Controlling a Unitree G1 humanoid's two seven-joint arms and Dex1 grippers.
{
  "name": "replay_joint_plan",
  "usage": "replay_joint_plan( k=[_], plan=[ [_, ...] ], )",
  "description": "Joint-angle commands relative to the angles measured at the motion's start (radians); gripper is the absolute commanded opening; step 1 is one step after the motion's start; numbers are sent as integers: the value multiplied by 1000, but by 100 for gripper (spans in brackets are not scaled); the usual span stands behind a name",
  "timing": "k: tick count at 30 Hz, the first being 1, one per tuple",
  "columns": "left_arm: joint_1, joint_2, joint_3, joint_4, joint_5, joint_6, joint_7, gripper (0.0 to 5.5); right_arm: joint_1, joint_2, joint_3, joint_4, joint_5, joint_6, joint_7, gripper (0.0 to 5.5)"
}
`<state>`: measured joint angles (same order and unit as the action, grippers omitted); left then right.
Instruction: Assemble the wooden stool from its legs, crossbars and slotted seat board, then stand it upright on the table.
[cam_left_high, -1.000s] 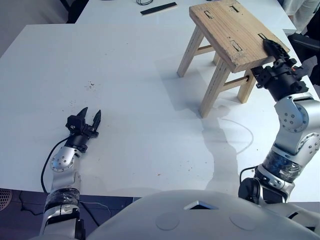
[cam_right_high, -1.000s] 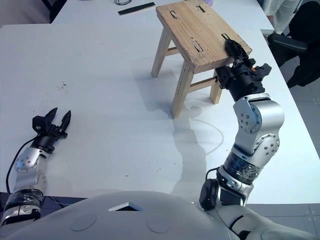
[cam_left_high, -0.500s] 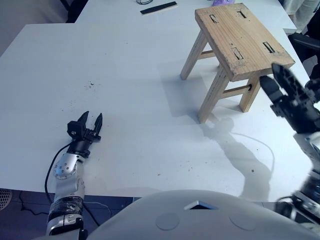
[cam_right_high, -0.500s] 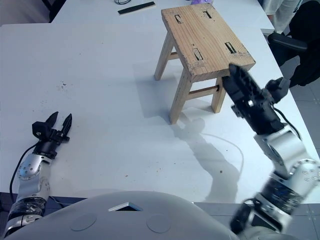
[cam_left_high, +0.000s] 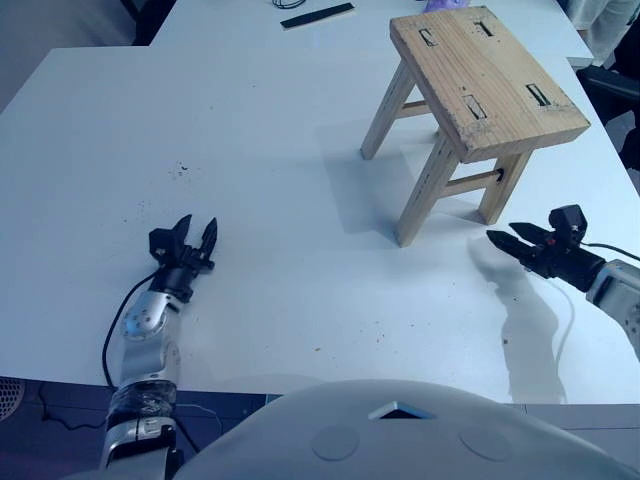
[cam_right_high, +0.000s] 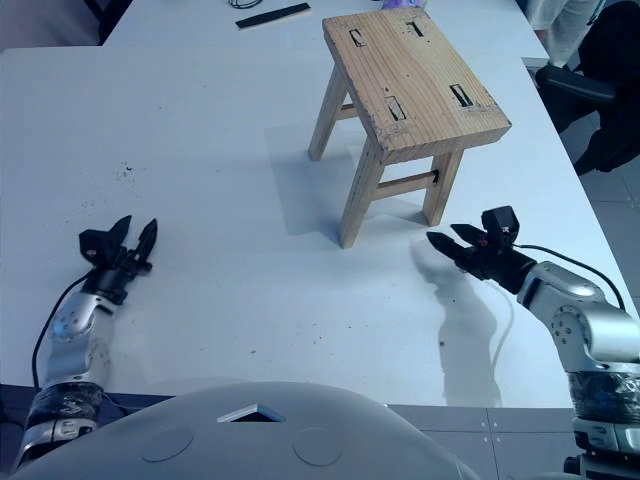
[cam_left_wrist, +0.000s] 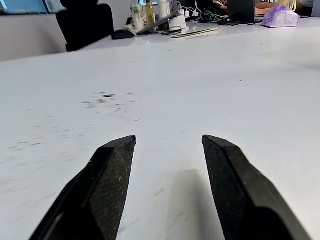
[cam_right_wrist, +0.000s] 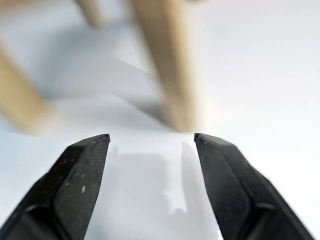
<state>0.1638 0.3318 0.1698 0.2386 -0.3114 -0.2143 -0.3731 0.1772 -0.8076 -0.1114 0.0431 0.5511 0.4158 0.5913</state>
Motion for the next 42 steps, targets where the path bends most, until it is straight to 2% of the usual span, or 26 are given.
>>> replay_joint_plan(
  k=[1, 6, 8, 12, 13, 19, 22, 30, 42],
  plan=[
    [-70, -55, -49, -49, 45, 115, 66, 245, -27, -12, 70, 243, -217, -244, 69, 310],
    [-127, -81, -41, 52, 84, 89, 98, 245, -208, 95, 1, 524, -281, -385, -85, 310],
    [-161, -102, -51, 114, 107, 53, 111, 245, -285, 180, -34, 599, -290, -459, -202, 310],
    [-209, -150, -55, 220, 129, -17, 131, 245, -351, 365, -23, 626, -321, -574, -314, 310],
    [-219, -162, -56, 242, 130, -33, 129, 245, -359, 405, -13, 632, -341, -605, -346, 330],
    [-267, -193, -61, 345, 152, -113, 129, 351, -433, 516, 12, 721, -444, -682, -491, 425],
    [-287, -198, -58, 374, 161, -131, 138, 351, -448, 556, 52, 706, -484, -697, -492, 425],
    [-329, -197, -32, 474, 189, -212, 202, 351, -497, 541, 43, 817, -561, -746, -577, 425],
    [-363, -211, -22, 504, 210, -246, 269, 351, -564, 497, 26, 925, -581, -778, -578, 425]
  ],
)
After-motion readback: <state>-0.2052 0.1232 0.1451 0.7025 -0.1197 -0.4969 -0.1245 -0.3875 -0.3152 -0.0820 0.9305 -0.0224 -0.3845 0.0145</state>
